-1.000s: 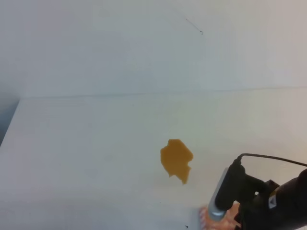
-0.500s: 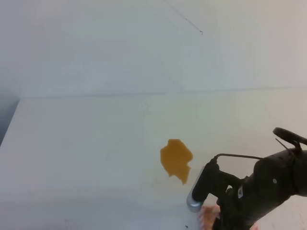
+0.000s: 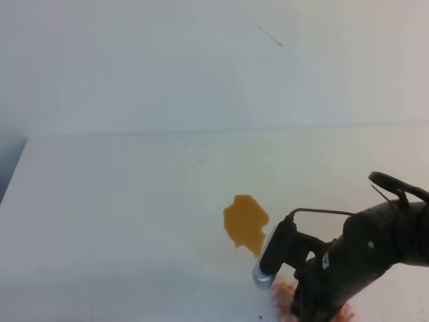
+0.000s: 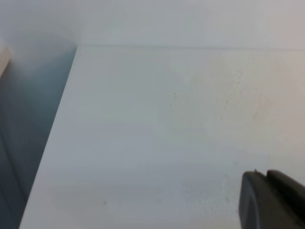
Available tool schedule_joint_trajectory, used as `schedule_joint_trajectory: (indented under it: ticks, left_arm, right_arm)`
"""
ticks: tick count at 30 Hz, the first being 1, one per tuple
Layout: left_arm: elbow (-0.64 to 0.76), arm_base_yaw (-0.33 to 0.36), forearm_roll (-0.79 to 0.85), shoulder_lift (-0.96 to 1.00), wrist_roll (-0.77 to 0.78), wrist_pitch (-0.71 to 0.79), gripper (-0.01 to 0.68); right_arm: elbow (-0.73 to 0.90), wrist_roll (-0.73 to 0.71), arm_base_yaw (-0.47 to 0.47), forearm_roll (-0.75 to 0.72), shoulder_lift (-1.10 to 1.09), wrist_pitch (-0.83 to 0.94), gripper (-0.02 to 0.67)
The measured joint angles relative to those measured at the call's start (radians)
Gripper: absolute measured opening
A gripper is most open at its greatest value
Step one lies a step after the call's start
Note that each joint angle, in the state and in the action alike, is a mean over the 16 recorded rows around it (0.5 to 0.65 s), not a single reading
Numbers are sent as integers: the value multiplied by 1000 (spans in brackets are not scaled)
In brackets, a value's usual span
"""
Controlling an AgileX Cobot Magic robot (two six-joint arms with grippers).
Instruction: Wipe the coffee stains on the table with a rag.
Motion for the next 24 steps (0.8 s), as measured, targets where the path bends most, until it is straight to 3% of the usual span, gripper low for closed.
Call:
schedule_joint_trajectory:
  ticks: [13,24]
  left_arm:
    - [0,0,0,0,0,-1,0]
    - [0,0,0,0,0,-1,-1]
  right_arm:
    - [-357,108,-45,-147,64,-4,40]
    - [-720,156,-117,-153,314,46,38]
